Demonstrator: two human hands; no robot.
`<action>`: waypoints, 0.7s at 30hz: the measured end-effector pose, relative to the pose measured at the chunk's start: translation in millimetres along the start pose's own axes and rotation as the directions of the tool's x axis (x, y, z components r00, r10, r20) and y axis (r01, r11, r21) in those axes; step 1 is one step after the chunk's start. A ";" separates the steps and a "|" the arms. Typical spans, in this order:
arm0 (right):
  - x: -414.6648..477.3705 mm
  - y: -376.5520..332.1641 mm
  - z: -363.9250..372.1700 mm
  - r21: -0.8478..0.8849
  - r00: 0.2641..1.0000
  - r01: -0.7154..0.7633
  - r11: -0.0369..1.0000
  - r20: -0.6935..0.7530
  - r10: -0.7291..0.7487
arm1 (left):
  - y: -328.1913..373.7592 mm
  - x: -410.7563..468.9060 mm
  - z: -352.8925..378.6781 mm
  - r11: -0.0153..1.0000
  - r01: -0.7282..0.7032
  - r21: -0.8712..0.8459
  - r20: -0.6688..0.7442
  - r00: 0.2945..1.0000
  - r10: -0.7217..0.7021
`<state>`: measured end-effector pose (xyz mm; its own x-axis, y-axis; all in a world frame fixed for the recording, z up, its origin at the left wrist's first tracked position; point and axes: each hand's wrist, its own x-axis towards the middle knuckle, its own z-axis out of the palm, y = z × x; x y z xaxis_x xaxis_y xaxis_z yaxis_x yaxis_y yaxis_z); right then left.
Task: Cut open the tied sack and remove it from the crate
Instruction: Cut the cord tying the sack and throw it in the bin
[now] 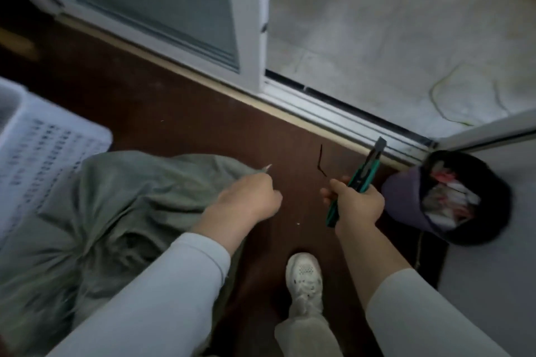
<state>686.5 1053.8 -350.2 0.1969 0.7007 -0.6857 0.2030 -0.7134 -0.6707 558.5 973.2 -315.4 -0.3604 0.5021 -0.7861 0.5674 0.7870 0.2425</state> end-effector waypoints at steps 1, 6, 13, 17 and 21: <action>16.3 -4.8 -15.9 0.021 0.998 0.005 1.000 -0.069 -0.003 | 22.8 9.1 9.2 0.999 -0.023 -0.027 0.011 1.000 0.023; 101.5 -31.7 -100.4 0.079 0.934 0.078 0.994 -0.355 -0.046 | 113.3 41.5 51.0 0.996 -0.072 -0.060 0.104 0.992 0.078; 225.2 -43.4 -191.6 0.079 0.857 0.102 0.992 -0.513 -0.047 | 182.8 64.6 80.1 0.990 -0.136 -0.044 0.159 0.977 0.141; 218.5 -70.4 -193.5 0.173 0.897 0.119 0.978 -0.441 -0.031 | 196.5 74.6 93.8 0.987 -0.163 -0.014 0.187 0.969 0.163; 203.8 -63.1 -168.4 0.385 0.982 -0.173 0.907 -0.008 0.191 | 192.4 85.1 104.6 0.989 -0.143 -0.027 0.217 0.965 0.145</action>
<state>875.4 1242.8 -400.0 0.2399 0.5516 -0.7989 -0.2192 -0.7709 -0.5981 714.5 1129.8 -395.1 -0.1046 0.5211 -0.8470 0.5932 0.7163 0.3674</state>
